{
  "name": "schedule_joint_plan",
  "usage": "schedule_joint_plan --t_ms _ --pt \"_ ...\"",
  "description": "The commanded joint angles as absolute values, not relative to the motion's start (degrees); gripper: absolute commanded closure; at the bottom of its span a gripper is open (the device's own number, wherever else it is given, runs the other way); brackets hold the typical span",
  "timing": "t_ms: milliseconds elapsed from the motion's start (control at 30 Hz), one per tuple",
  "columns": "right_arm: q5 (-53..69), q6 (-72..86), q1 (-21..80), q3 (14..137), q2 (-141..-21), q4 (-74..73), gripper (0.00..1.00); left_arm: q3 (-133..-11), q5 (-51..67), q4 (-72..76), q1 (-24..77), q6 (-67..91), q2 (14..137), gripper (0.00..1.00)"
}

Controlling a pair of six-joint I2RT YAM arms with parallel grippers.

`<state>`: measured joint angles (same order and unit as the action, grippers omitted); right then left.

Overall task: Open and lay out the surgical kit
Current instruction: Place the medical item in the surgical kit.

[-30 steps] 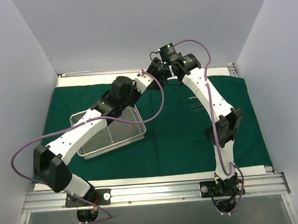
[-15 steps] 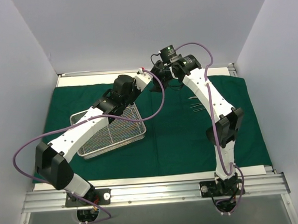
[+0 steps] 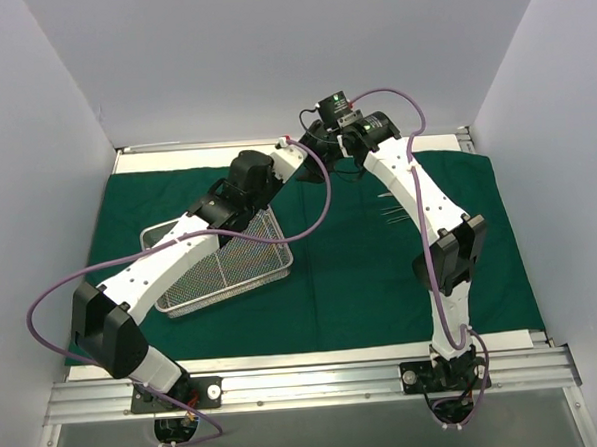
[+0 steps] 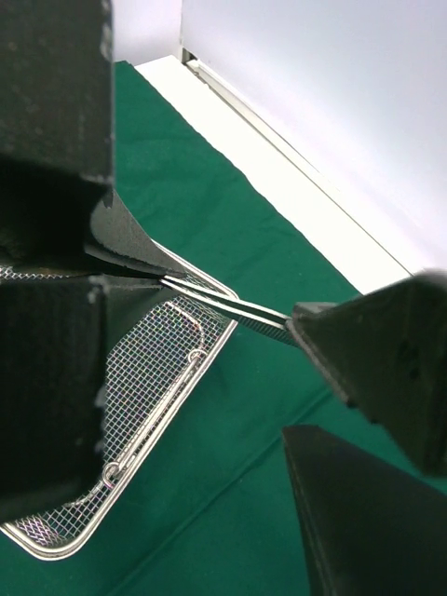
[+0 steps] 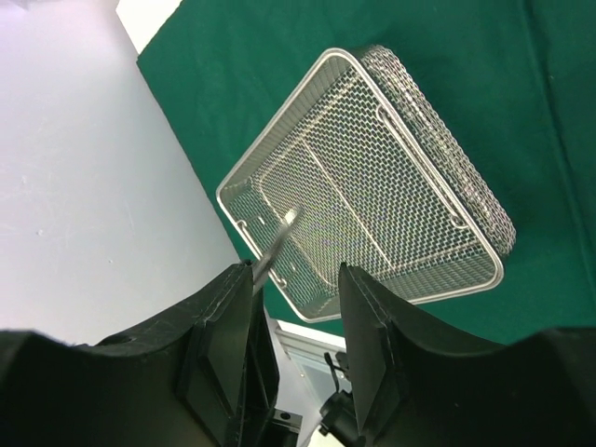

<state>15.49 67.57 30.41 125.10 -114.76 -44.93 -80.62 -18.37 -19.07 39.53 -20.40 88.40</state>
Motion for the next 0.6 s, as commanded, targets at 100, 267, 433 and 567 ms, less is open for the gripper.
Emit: schedule_joint_plan --t_ms 100,267,433,567 --pt "14.1 70.5 30.0 125.7 -113.4 -43.9 0.58 -81.6 -19.9 -16.1 40.3 -21.4 88.2 0.98" --pt "14.6 72.6 30.3 125.2 -114.4 -43.6 0.61 -82.1 -20.0 -15.8 41.1 -21.6 88.6 0.98" --pt "15.6 74.5 30.9 124.9 -115.4 -43.7 0.66 -81.9 -21.1 -15.8 42.1 -22.4 88.9 0.98" --pt "16.3 75.8 31.3 123.9 -115.8 -43.5 0.86 -82.0 -21.8 -15.9 42.4 -22.8 89.1 0.98"
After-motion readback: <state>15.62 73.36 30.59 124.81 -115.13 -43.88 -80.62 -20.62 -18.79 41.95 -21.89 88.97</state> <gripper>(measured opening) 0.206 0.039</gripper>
